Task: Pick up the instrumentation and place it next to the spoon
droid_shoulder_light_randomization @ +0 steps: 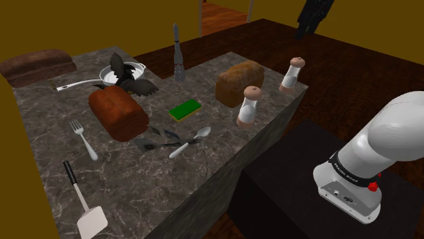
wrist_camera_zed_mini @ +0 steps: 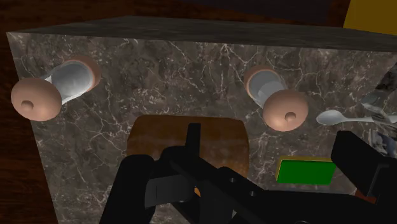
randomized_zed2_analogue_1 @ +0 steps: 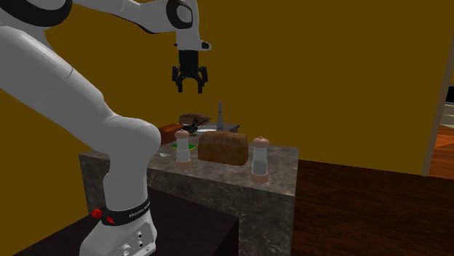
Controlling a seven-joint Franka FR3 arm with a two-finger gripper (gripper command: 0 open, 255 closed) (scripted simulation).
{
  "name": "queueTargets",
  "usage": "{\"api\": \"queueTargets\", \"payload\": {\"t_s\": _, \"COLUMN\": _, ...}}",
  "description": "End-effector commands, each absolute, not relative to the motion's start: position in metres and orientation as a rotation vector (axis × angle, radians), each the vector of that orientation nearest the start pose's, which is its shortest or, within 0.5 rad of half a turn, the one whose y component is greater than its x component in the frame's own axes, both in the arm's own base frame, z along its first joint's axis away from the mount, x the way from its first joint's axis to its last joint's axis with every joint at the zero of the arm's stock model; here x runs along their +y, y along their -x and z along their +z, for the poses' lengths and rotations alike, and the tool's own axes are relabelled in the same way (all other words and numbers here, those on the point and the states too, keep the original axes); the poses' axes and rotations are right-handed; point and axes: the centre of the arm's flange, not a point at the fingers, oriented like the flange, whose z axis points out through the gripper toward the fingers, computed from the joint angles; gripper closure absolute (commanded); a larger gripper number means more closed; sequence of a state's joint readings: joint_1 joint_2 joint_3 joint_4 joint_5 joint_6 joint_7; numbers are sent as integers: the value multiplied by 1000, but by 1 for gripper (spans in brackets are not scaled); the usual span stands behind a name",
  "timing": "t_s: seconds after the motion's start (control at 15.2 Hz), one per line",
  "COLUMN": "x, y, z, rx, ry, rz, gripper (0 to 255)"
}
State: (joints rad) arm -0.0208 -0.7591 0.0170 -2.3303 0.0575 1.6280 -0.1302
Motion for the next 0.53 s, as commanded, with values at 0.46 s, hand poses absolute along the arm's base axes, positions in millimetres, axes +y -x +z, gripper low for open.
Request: {"api": "queueTargets", "payload": {"t_s": 0.46, "x": -64, "y": -365, "z": 556, "rx": -177, "ry": 3108, "rz": -2, "gripper": 0}}
